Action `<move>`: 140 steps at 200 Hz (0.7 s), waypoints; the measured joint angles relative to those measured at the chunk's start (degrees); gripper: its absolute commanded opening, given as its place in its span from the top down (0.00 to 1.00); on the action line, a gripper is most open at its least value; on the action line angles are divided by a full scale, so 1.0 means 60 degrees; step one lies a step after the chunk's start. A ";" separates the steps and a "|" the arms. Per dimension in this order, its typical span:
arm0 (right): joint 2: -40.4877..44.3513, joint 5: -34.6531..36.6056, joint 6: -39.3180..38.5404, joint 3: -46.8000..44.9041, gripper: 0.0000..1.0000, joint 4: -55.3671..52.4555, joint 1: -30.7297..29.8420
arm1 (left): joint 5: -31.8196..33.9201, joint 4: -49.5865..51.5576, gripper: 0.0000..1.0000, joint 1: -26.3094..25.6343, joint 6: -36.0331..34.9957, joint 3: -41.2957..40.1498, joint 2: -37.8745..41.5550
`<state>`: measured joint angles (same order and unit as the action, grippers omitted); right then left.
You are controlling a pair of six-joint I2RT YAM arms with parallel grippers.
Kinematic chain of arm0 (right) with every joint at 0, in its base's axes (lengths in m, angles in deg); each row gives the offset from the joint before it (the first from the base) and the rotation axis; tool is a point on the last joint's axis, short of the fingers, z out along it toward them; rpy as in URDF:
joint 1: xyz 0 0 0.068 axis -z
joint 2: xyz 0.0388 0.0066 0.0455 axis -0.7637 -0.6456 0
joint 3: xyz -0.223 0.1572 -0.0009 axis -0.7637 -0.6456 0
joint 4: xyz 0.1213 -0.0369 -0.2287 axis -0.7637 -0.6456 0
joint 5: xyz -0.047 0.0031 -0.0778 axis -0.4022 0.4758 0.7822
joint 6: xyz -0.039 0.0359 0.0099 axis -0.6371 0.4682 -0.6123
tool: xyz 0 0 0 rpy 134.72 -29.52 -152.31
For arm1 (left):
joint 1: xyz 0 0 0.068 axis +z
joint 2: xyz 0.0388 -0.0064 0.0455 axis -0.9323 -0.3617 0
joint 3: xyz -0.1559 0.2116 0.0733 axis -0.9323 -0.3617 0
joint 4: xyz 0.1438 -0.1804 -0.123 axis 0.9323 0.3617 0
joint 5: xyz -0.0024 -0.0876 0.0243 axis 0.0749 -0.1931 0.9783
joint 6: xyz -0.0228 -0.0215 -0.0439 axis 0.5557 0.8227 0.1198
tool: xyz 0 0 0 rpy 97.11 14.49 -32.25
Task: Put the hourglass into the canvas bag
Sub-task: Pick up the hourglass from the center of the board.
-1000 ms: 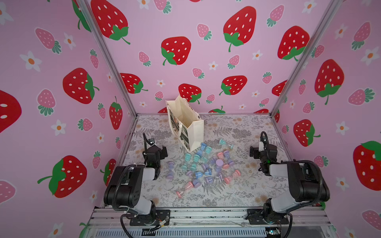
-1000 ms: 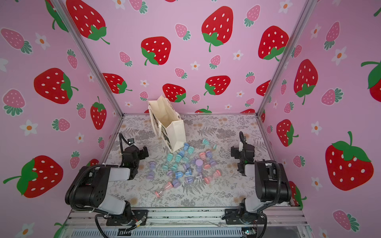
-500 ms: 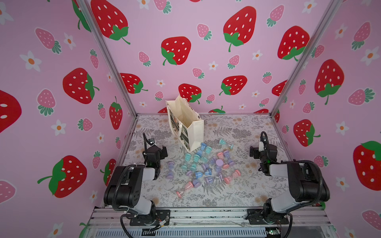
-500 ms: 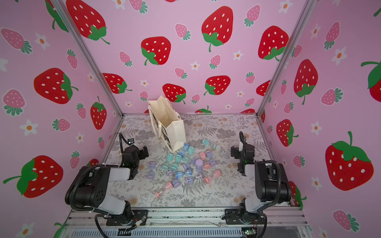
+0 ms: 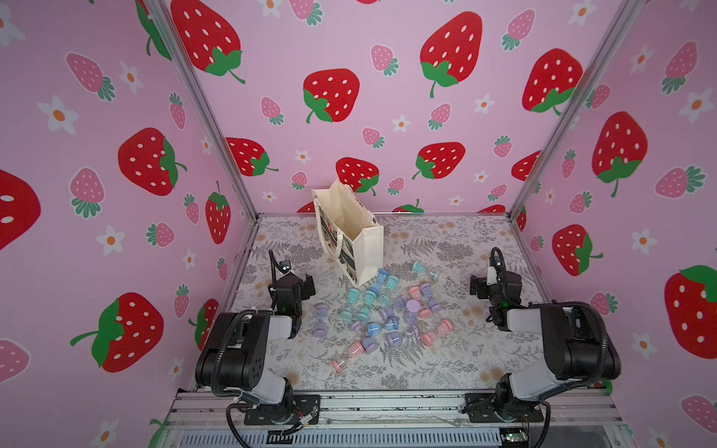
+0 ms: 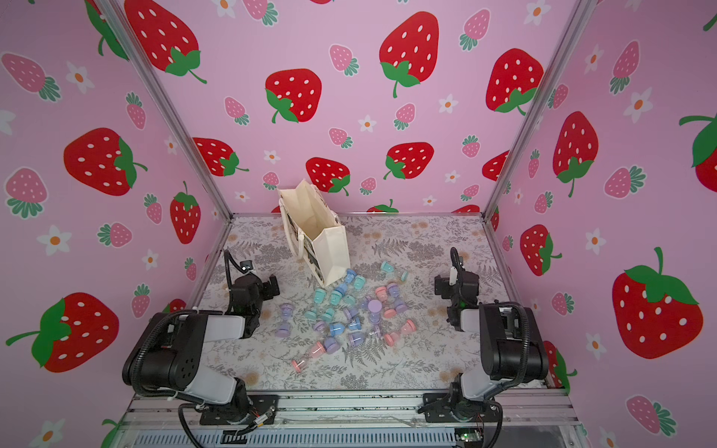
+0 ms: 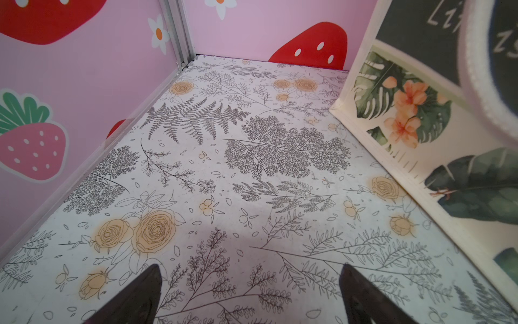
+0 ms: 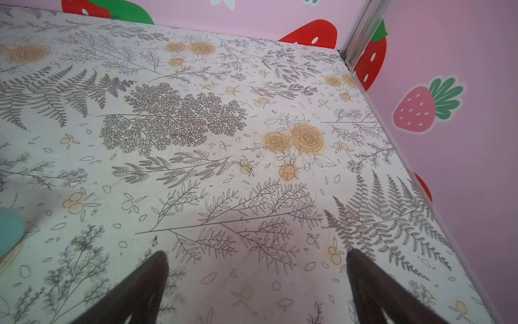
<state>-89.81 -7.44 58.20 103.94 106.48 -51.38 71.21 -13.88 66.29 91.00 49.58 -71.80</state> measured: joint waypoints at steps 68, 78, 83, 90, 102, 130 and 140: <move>0.1126 0.0073 0.0007 -0.0233 0.01 -0.0138 -0.0004 | -0.0171 0.0769 0.01 0.0000 -0.0127 0.0015 0.1220; 0.1654 0.0135 0.0044 -0.0200 0.01 -0.0521 -0.0004 | -0.0168 0.0965 0.01 0.0000 -0.0142 0.0015 0.1807; 0.1967 0.0178 0.0095 -0.0178 0.01 -0.0725 -0.0004 | -0.0164 0.1071 0.01 0.0000 -0.0106 0.0015 0.2109; 0.2386 0.0248 0.0240 -0.0146 0.01 -0.0962 -0.0004 | -0.0149 0.1228 0.01 0.0000 -0.0044 0.0018 0.2492; 0.3027 0.0401 0.0637 -0.0066 0.01 -0.1293 0.0000 | -0.0106 0.1701 0.01 0.0000 0.0142 0.0062 0.3213; 0.4164 0.0980 0.2255 0.0193 0.01 -0.2306 0.0000 | -0.0004 0.3122 0.01 0.0007 0.1169 0.0448 0.4342; 0.4441 0.1140 0.2871 0.0248 0.01 -0.2710 0.0000 | 0.0175 0.3767 0.01 0.0007 0.1912 0.0634 0.4670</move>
<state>-63.17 -0.60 75.42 105.42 90.22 -51.38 72.25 8.72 66.34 102.48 53.38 -43.78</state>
